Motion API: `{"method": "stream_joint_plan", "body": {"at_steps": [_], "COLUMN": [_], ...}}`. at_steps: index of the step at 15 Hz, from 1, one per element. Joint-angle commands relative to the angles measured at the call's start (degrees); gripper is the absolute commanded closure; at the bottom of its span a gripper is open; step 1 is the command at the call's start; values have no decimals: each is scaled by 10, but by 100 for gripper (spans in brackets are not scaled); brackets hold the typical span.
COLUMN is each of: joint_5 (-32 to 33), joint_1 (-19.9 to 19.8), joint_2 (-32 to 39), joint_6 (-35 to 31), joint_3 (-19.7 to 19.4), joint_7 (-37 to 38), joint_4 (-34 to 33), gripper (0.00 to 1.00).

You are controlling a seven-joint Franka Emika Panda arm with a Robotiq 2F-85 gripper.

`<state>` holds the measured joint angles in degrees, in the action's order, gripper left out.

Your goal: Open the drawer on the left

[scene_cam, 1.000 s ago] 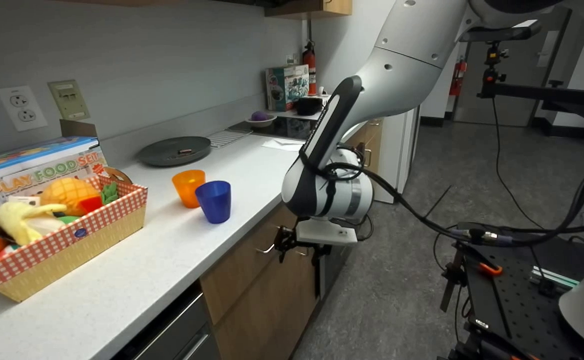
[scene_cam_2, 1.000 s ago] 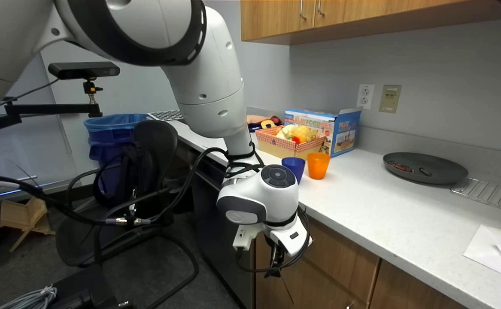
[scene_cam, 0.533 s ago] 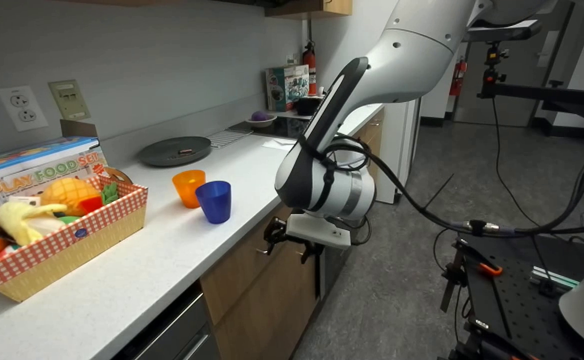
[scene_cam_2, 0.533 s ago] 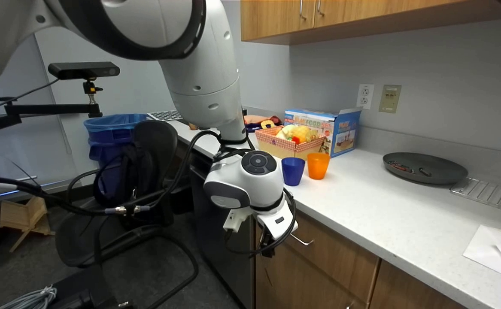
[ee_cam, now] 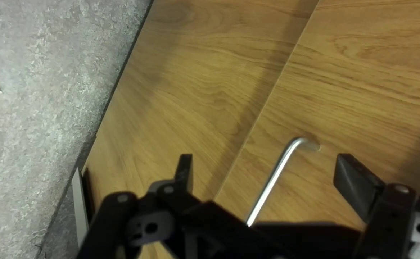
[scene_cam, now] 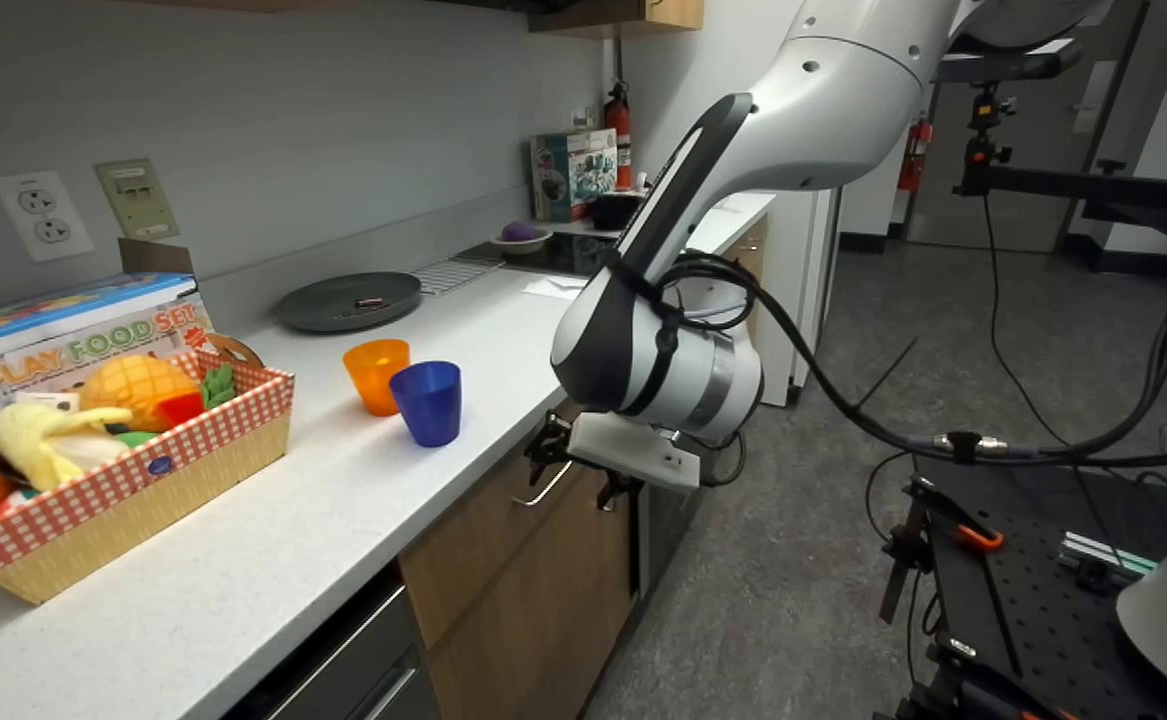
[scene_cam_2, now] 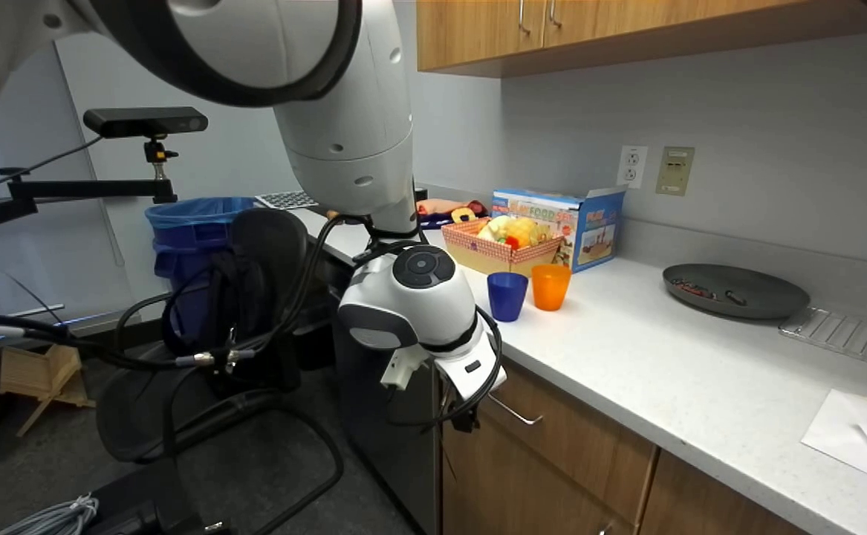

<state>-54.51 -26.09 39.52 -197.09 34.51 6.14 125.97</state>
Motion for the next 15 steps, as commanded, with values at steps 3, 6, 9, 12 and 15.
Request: {"method": "stream_joint_plan", "body": {"at_steps": [3,6,9,12,15], "joint_5": [11,17,17,16,17], "joint_1": [-41,-57,-56,-47,-36], "joint_2": [19,23,29,34,37], "joint_6": [-6,19,35,56,74], "joint_3": [12,-9,-33,-51,-58], "joint_7": [3,-6,-6,-3,-2], "joint_4": [-3,-21,-36,-47,-51], "gripper": [0,0,0,0,0]}}
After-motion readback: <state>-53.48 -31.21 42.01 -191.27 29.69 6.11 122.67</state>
